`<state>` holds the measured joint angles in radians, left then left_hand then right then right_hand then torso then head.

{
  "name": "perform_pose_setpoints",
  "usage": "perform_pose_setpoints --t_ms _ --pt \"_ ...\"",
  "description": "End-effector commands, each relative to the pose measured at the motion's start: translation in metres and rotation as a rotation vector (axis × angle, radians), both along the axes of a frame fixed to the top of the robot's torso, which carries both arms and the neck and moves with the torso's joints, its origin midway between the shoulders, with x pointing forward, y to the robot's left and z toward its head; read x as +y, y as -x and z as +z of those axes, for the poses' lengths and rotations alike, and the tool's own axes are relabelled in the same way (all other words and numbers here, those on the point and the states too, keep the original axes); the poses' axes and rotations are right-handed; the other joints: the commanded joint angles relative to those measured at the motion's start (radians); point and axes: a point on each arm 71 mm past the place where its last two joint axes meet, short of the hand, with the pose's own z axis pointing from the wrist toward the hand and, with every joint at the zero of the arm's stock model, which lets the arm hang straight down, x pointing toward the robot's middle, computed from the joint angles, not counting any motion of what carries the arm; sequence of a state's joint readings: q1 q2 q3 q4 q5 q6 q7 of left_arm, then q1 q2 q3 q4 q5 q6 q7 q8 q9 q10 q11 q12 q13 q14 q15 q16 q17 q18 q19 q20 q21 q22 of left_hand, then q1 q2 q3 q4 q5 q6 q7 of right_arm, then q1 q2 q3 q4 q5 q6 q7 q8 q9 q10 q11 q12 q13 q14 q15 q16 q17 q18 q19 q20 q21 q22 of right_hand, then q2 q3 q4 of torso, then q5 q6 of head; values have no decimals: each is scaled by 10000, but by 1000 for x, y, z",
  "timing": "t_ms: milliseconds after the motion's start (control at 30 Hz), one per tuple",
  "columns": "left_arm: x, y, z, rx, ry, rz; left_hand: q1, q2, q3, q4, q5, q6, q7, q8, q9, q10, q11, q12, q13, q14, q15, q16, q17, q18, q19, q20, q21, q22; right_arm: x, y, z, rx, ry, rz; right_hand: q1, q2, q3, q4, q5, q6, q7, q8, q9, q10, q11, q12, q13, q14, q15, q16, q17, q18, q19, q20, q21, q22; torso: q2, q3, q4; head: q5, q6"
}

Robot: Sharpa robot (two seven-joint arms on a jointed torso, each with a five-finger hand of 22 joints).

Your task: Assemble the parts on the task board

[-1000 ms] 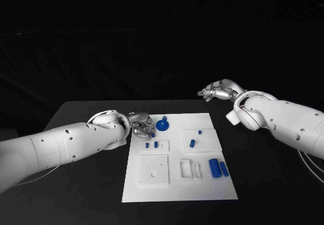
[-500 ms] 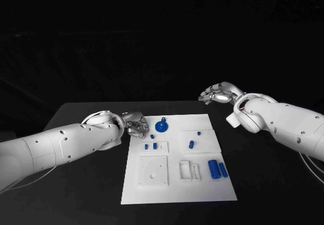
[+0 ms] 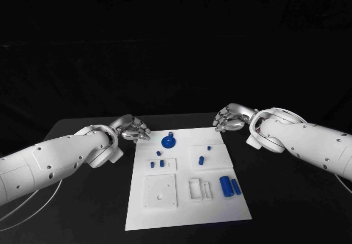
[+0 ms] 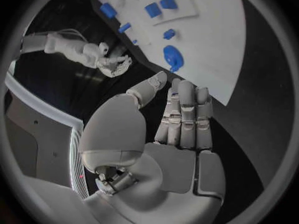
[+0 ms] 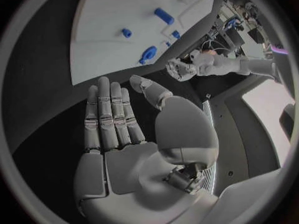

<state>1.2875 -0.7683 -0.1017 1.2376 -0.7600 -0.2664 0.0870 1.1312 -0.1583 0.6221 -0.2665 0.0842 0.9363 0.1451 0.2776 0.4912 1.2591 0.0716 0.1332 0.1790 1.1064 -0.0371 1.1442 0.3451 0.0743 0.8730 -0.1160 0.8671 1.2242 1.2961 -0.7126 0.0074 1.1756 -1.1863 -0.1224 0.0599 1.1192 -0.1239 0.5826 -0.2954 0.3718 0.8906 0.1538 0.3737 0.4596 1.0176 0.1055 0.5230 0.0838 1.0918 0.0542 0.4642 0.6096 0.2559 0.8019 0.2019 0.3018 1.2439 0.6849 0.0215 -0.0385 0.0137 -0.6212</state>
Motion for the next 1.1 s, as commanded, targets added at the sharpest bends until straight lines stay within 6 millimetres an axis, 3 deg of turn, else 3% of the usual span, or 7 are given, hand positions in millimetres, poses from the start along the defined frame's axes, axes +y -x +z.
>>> perform_pose_setpoints --t_ms 33,167,300,433,567,767,1100 --pt "-4 7 11 11 3931 237 -45 100 -63 -48 49 -96 -6 43 17 -136 71 -75 7 -57 43 -387 -149 -72 -120 -116 -227 -116 6 9 -6 -541 2176 685 138 -13 -101 20 -84 108 -27 23 68 201 24 -340 -23 231 -88 105 157 59 302 -122 84 -57 4 7 -27 -24 41" --pt "-9 13 14 225 5007 45 -137 275 -124 -135 133 -125 -7 102 38 -180 148 -157 13 -249 161 -1156 -422 -186 -364 -8 -658 -325 8 15 -8 -1072 2936 867 194 -114 -213 16 -190 204 -60 5 120 393 37 -797 -33 752 -335 365 430 59 907 -326 324 -86 2 -9 1 -89 36" --pt "-11 18 15 323 5216 -227 -231 354 -82 -180 146 -234 19 138 58 -326 335 -339 -86 -916 534 -2650 -916 -410 -1084 314 -1426 -641 14 21 -13 -1379 3456 1111 252 -236 -238 24 -290 206 -50 -66 127 626 -25 -1170 -21 1292 -551 650 743 59 1623 -606 630 -103 -15 -15 15 -85 45" --pt "-12 19 15 378 5335 -351 -202 398 -108 -195 140 -329 51 160 71 -391 397 -465 -167 -1307 902 -3606 -1108 -475 -1601 658 -1879 -765 23 26 -17 -1681 3856 1302 258 -324 -222 28 -368 191 -28 -153 116 758 -29 -1591 -28 1440 -580 691 973 59 1996 -749 716 -132 6 -11 -8 -87 68" --pt "-12 20 16 323 5439 -345 -130 442 -189 -197 152 -378 65 194 79 -375 416 -544 -238 -1568 1172 -4302 -1134 -397 -1892 926 -2090 -742 30 30 -22 -1844 4174 1414 270 -457 -177 39 -537 188 -16 -212 110 864 -21 -1879 -22 1474 -576 647 1103 59 2099 -780 712 -136 10 -18 -2 -119 62" --pt "-11 20 16 311 5510 -284 -99 458 -235 -193 166 -399 69 215 76 -361 421 -581 -284 -1661 1279 -4643 -1089 -325 -1968 1044 -2161 -698 38 33 -34 -1828 4322 1586 299 -537 -58 44 -688 186 -5 -269 103 971 -14 -2135 -6 1499 -574 578 1207 59 2142 -787 681 -143 23 -27 6 -138 47" --pt "-12 20 16 378 5600 -237 -118 449 -278 -183 164 -434 84 219 65 -418 454 -630 -339 -1714 1350 -4887 -1023 -285 -2024 1118 -2220 -658 48 35 -39 -1808 4304 1761 297 -551 116 56 -818 232 -11 -301 107 1120 -21 -2368 29 1547 -580 507 1322 59 2195 -791 666 -132 25 -11 -4 -118 -22"
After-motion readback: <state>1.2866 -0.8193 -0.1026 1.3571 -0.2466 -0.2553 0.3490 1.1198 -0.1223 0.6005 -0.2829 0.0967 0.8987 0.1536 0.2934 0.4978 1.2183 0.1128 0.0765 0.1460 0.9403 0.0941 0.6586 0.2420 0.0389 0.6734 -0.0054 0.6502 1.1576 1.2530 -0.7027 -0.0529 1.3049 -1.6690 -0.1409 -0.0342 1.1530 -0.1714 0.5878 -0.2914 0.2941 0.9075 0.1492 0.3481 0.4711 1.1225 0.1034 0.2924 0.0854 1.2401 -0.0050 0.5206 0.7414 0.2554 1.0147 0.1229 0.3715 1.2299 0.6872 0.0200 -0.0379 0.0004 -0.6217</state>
